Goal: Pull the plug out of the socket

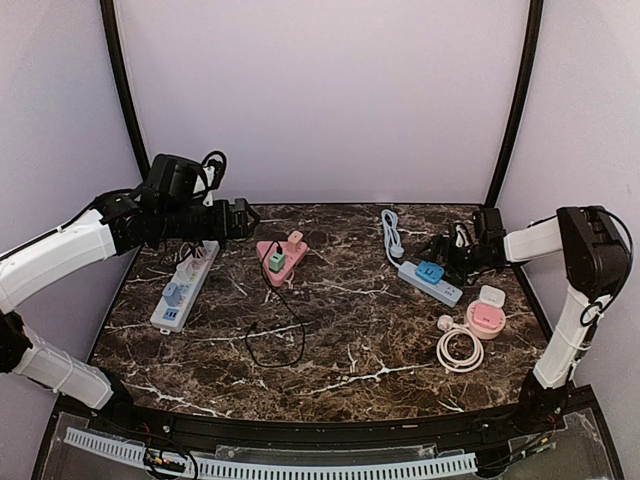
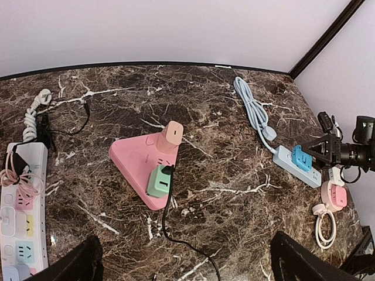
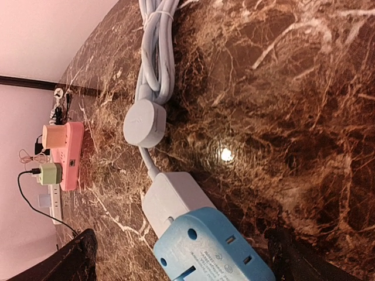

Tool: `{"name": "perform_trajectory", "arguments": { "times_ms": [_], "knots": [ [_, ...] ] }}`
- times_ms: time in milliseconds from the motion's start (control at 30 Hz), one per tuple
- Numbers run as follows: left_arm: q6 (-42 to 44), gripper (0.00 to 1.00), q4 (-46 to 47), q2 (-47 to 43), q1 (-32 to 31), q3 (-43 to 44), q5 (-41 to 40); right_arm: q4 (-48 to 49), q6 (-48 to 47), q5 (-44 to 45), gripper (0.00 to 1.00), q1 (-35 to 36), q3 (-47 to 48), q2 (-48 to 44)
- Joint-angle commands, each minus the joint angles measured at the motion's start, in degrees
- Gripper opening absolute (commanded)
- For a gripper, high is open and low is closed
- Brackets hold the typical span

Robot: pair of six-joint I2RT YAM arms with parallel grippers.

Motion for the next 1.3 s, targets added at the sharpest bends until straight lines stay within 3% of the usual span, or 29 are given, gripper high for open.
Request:
{"name": "perform_trajectory", "arguments": {
  "times_ms": [0, 433, 867, 1133, 1267],
  "knots": [
    [-0.45, 0.99, -0.87, -1.8, 0.11, -1.23, 0.24, 0.7, -0.03, -0.84, 0.99, 1.17, -2.25, -1.35],
    [-0.91, 0.99, 0.01, -0.64, 0.09, -1.28, 1.3, -2.23, 3.46, 2.9, 0.99, 8.09, -12.74, -12.73],
    [-3.26, 0.99, 2.4, 2.07, 0.08, -2.11, 4.94, 9.33, 16.07, 3.61, 0.99, 25.1, -12.68, -9.19],
    [-6.87, 0.99, 6.79, 5.88, -0.77, -3.18, 14.28, 13.99, 18.21, 4.63, 0.99, 22.39, -14.06, -8.52],
    [-9.8, 0.98, 10.27, 9.65, -3.11, -2.92, 17.81, 22.55, 20.31, 1.06, 0.97, 18.15, -17.53, -7.98]
  ]
}}
